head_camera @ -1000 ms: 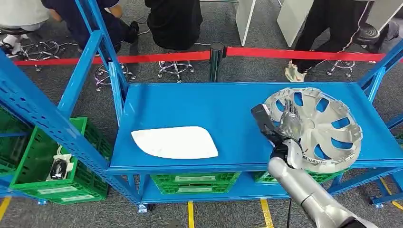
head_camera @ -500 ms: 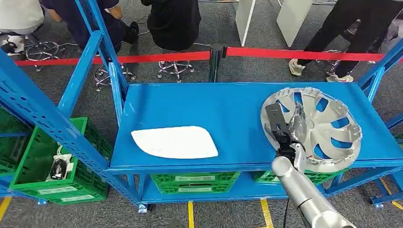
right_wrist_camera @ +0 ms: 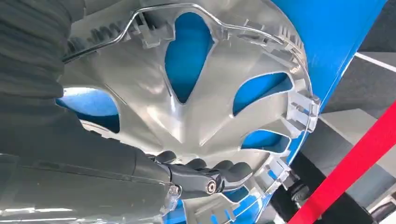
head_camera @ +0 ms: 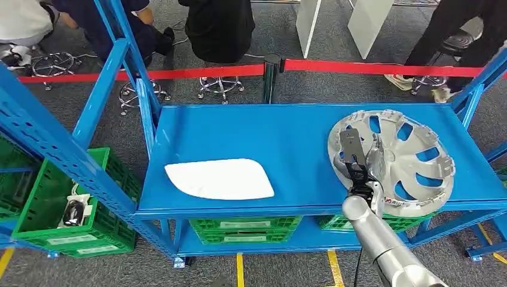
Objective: Take the parts from the cabinet and place them on the table.
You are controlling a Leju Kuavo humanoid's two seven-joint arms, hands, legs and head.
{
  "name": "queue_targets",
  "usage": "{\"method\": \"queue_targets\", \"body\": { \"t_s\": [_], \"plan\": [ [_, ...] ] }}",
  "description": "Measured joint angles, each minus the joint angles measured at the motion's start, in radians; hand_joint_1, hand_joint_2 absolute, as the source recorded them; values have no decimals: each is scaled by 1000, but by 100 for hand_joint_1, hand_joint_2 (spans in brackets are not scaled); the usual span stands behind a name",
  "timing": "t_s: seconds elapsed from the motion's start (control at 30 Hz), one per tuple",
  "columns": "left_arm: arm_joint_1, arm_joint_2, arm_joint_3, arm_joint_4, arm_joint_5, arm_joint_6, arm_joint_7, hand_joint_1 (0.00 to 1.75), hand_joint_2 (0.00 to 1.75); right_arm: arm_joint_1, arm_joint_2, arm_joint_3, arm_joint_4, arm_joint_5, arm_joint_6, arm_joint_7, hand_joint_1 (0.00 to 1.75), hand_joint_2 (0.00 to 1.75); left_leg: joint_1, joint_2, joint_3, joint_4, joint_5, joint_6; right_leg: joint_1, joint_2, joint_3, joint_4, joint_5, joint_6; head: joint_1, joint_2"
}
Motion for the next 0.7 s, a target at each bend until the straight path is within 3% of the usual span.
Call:
{"method": "queue_targets", "body": {
  "t_s": [0.07,0.2,0.4,0.7],
  "plan": [
    [0,0,0,0,0,0,2,0,0,0,0,2,2,-3,8,5,0,175,0,0,0,0,0,0,0,0,0,0,0,0,0,0],
    [0,0,0,0,0,0,3,0,0,-20,-14,21,6,-26,108,74,0,175,0,1,0,0,0,0,0,0,0,0,0,0,0,0],
    [0,0,0,0,0,0,3,0,0,-33,-31,48,8,-33,141,100,0,175,0,1,0,0,0,0,0,0,0,0,0,0,1,0],
    [3,-5,0,0,2,3,-3,0,0,-75,-86,151,15,-21,312,188,0,175,0,0,1,0,0,0,0,0,1,0,0,0,0,0]
  ]
}}
